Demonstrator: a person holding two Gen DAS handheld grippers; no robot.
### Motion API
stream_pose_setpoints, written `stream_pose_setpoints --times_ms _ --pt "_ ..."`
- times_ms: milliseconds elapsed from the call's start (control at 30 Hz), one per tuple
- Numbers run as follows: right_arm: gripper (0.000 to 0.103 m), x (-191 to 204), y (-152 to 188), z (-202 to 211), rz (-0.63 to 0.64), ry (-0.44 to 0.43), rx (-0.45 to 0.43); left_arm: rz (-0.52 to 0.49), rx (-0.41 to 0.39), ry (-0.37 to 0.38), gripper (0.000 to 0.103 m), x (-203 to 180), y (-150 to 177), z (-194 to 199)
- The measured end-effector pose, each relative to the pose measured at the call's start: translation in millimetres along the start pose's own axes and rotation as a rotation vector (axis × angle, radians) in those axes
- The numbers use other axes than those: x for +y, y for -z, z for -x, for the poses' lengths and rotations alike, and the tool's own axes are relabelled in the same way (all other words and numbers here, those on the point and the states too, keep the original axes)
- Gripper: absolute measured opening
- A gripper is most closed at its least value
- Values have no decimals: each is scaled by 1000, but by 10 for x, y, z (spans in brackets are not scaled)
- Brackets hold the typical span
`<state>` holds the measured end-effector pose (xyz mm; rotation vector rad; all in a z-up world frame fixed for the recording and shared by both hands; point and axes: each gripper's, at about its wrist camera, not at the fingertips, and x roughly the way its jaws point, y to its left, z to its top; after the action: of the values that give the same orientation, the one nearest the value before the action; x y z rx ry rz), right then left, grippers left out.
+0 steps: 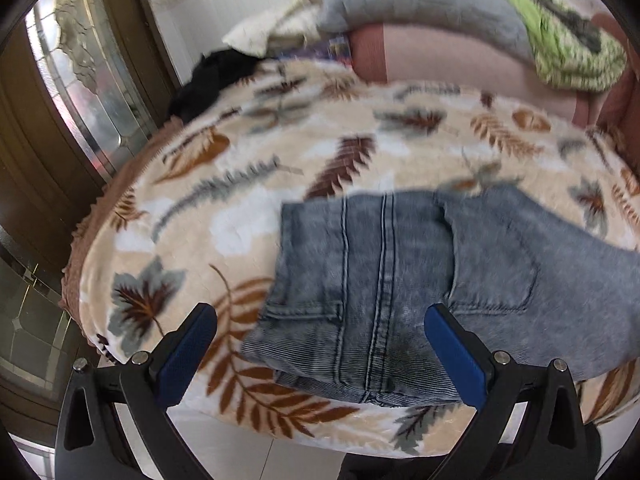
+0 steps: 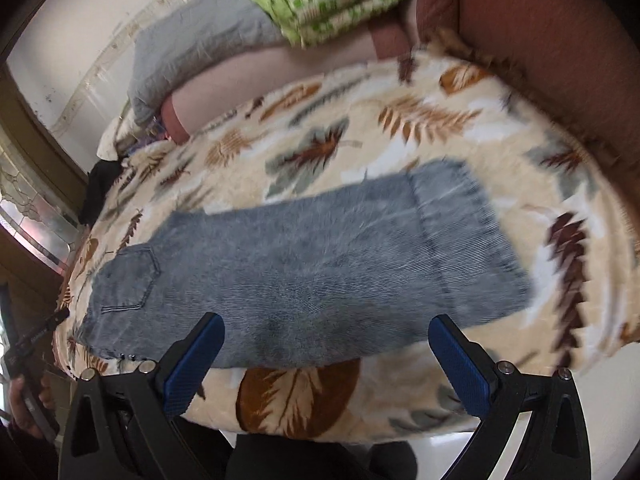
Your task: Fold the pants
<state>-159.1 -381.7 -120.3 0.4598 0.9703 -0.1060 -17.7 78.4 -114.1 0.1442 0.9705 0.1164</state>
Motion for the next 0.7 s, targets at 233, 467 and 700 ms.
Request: stream_pose_setpoints --times_ms 233,467,700 --pt "103 -133 -61 -312 20 44 -4 -13 161 -44 103 -82 160 -483" --pt "103 -294 91 -430 129 72 10 -25 216 -59 103 -127 160 -586" --pt "103 -372 200 13 243 63 -90 -45 116 -64 103 -252 -10 -179"
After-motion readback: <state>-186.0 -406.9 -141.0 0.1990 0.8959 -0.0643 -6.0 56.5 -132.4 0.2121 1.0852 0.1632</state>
